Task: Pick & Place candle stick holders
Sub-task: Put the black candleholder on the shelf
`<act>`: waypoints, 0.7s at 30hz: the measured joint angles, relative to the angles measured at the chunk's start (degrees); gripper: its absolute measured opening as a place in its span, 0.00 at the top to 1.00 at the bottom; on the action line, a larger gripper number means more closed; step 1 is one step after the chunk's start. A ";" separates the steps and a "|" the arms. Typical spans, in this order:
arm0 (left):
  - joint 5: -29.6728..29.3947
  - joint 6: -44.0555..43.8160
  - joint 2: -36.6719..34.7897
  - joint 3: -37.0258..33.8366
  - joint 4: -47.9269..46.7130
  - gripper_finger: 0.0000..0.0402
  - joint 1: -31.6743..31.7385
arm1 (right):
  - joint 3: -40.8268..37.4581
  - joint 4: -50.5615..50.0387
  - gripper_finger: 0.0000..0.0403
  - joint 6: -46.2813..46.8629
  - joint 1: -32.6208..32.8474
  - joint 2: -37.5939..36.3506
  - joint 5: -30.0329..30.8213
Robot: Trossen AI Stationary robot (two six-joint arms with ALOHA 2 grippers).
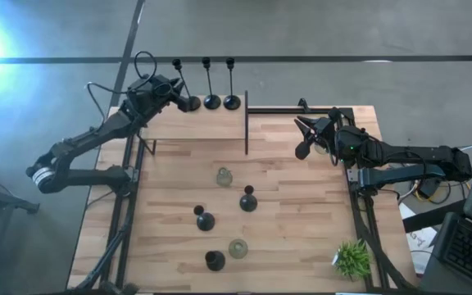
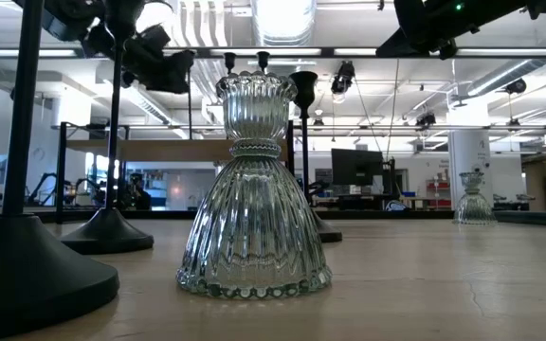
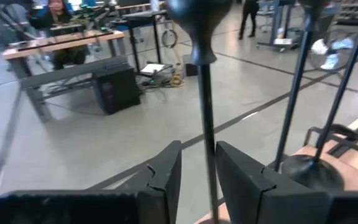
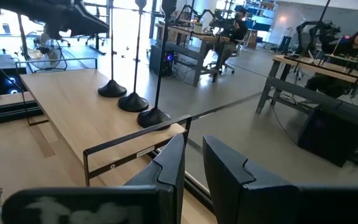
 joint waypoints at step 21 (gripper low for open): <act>32.09 0.05 -15.62 0.32 -21.52 0.68 -0.34 | 0.00 0.00 0.87 0.00 0.00 0.00 0.01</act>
